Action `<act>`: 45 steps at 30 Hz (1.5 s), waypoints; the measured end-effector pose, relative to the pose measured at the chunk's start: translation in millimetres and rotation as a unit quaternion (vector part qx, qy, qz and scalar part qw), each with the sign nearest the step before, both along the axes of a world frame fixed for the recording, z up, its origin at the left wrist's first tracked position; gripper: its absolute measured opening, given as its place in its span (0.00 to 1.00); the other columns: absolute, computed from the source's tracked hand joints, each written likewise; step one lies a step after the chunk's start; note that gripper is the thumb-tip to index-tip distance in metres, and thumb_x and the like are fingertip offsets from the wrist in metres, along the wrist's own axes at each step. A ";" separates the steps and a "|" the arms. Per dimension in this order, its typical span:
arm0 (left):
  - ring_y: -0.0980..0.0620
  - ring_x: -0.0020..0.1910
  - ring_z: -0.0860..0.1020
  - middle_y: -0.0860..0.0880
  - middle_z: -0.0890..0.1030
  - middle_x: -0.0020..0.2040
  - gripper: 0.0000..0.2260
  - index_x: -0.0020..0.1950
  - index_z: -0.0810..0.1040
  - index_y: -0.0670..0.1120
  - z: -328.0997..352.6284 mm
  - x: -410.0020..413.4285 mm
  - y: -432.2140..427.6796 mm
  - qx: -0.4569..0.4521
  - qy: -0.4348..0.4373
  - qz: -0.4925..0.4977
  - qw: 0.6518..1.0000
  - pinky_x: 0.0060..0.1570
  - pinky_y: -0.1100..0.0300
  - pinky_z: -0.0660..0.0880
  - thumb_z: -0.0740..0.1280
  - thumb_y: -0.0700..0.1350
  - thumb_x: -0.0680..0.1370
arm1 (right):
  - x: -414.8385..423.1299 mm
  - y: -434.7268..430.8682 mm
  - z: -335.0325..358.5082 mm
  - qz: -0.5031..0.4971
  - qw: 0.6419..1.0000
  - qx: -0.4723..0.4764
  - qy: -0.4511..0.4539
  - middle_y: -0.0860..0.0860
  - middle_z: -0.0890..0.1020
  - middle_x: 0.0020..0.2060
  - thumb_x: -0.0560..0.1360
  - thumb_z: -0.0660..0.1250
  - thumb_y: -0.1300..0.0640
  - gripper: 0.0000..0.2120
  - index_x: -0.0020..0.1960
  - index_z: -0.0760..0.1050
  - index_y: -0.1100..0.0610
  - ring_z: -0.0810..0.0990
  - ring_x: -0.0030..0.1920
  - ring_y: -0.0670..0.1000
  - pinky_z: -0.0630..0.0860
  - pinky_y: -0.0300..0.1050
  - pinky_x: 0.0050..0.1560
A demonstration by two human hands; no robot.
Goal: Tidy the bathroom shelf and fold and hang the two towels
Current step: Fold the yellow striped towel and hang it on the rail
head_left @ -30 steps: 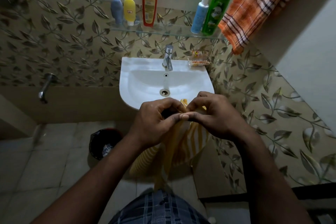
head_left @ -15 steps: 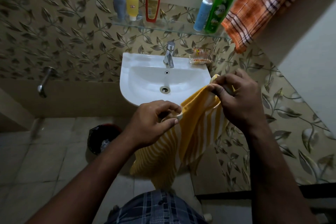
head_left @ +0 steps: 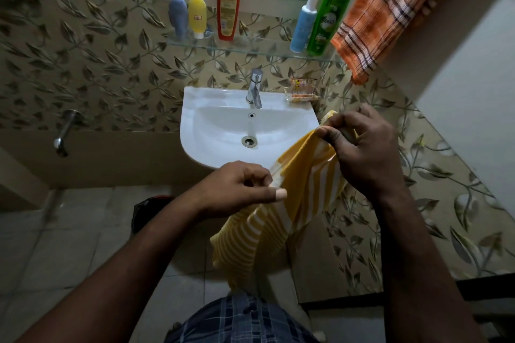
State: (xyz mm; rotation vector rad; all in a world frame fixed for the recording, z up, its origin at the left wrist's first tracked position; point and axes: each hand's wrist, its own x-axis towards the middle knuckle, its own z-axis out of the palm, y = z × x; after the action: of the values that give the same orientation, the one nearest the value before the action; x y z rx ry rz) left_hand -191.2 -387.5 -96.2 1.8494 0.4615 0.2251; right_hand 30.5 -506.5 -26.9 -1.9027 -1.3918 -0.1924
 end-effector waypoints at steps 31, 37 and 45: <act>0.42 0.36 0.83 0.47 0.83 0.34 0.16 0.36 0.79 0.47 -14.1 10.4 -15.6 0.026 -0.154 0.377 0.913 0.36 0.41 0.81 0.82 0.54 0.69 | 11.8 6.8 10.4 -0.073 0.997 0.038 -0.012 0.51 0.77 0.43 0.76 0.76 0.49 0.09 0.48 0.85 0.55 0.73 0.44 0.47 0.64 0.27 0.41; 0.47 0.39 0.83 0.45 0.85 0.39 0.10 0.40 0.82 0.43 -6.0 7.2 -9.2 -0.088 -0.195 0.355 0.910 0.41 0.48 0.81 0.79 0.48 0.72 | 13.6 9.5 11.2 -0.085 0.995 0.043 -0.009 0.49 0.77 0.44 0.77 0.76 0.50 0.08 0.49 0.85 0.55 0.73 0.44 0.45 0.64 0.22 0.42; 0.55 0.38 0.84 0.50 0.85 0.36 0.10 0.49 0.82 0.48 2.8 6.3 -1.5 -0.007 -0.149 0.403 0.903 0.41 0.57 0.81 0.81 0.44 0.73 | 12.7 16.3 7.1 -0.096 0.995 0.027 -0.008 0.51 0.78 0.45 0.77 0.76 0.49 0.08 0.49 0.84 0.54 0.75 0.46 0.49 0.65 0.27 0.41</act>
State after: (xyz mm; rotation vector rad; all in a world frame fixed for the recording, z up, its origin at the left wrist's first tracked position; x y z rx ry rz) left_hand -185.0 -389.0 -93.4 1.4781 0.9873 1.0441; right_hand 43.2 -490.3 -19.8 -1.9941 -1.2010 -0.3370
